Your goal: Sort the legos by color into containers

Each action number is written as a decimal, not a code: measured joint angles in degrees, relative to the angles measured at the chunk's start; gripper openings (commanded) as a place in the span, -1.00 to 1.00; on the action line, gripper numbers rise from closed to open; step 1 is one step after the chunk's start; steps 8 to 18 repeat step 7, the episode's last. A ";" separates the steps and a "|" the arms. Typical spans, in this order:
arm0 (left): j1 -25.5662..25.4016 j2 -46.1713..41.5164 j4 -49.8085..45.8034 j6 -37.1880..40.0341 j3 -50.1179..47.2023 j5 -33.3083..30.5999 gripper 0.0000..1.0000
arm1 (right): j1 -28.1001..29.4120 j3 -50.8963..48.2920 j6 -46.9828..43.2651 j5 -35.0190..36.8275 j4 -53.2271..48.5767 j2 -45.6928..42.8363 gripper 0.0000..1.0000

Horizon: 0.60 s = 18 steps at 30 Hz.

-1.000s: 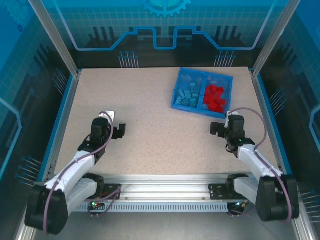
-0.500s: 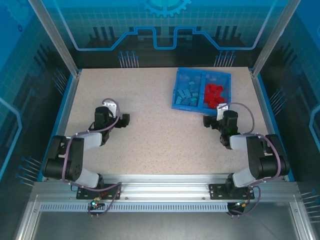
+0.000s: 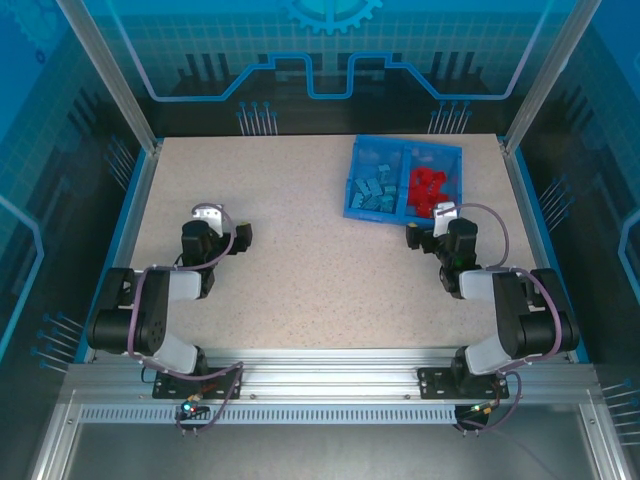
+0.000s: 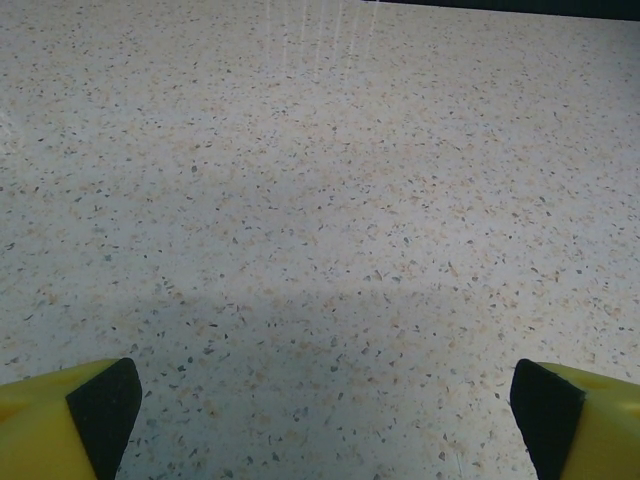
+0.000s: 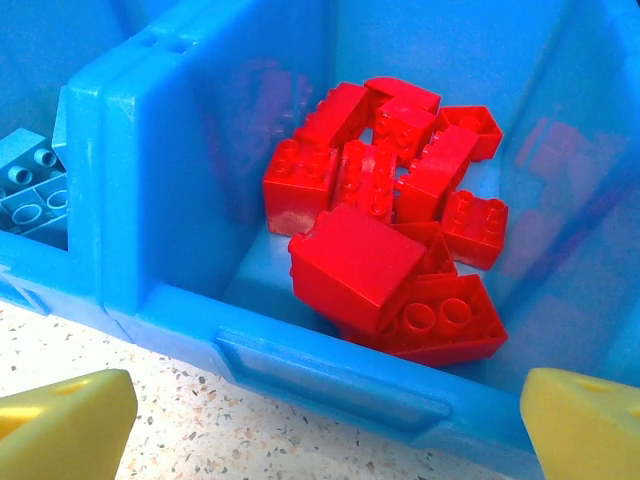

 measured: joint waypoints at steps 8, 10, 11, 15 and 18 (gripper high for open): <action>0.00 0.00 0.00 0.00 0.00 0.00 0.97 | 0.00 0.00 -0.02 -0.26 -0.02 0.00 1.00; 0.00 0.00 0.00 0.00 0.00 0.00 0.97 | 0.00 0.00 -0.02 -0.26 -0.02 0.00 1.00; 0.00 0.00 0.00 0.00 0.00 0.00 0.97 | 0.00 0.00 -0.02 -0.26 -0.02 0.00 1.00; 0.00 0.00 0.00 0.00 0.00 0.00 0.97 | 0.00 0.00 -0.02 -0.26 -0.02 0.00 1.00; 0.00 0.00 0.00 0.00 0.00 0.00 0.97 | 0.00 0.00 -0.02 -0.26 -0.02 0.00 1.00</action>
